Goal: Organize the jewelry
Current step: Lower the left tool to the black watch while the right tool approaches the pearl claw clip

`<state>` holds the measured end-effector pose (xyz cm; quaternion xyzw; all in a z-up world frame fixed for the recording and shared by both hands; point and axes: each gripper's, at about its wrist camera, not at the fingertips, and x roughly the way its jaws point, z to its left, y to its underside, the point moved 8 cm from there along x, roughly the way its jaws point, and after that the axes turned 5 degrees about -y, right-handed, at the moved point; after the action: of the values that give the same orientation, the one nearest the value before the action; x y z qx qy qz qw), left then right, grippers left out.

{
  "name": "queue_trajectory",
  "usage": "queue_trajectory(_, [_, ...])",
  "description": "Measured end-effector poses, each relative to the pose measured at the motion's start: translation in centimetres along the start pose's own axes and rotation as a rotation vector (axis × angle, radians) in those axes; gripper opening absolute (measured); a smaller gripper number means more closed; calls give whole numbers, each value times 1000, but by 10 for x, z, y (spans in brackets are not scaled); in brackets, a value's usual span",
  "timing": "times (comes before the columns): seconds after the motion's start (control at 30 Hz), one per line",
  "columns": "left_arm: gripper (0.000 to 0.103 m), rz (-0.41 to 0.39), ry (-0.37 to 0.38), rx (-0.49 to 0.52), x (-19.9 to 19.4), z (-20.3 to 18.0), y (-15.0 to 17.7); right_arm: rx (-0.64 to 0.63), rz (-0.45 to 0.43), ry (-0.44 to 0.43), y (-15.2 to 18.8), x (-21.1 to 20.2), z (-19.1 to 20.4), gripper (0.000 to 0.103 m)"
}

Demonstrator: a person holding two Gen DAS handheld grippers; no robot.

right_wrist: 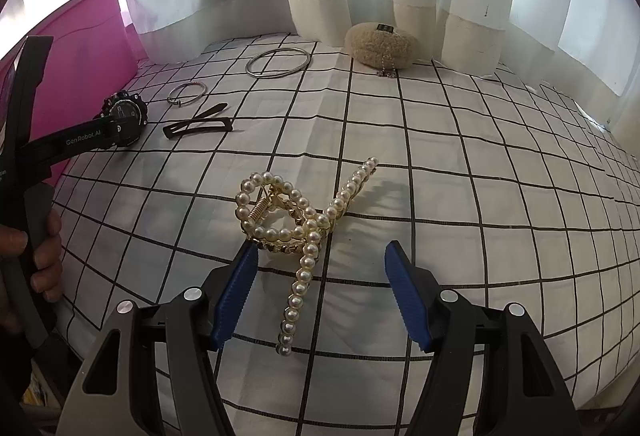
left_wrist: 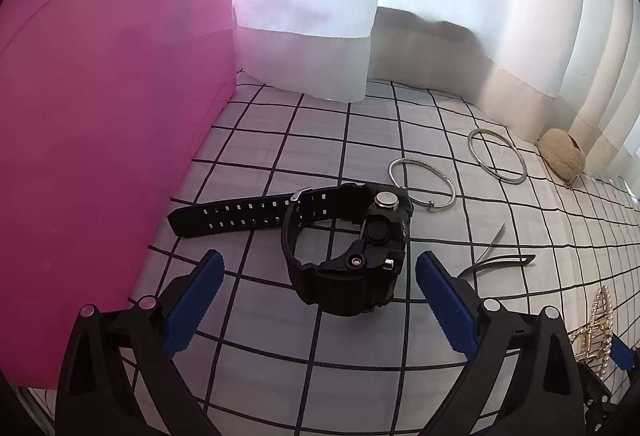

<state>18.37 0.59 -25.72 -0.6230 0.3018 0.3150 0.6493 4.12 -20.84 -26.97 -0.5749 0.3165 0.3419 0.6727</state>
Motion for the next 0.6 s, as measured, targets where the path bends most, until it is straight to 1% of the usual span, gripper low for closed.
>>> queue_trajectory(0.4, [95,21,-10,-8,15,-1,-1,-26,0,15,-4,7,2,63])
queue_trajectory(0.5, [95,34,-26,4,20,-1,-1,-46,-2,24,-7,10,3,64])
queue_trajectory(0.6, [95,46,-25,8,23,-2,-1,-43,-6,26,-9,11,3,65])
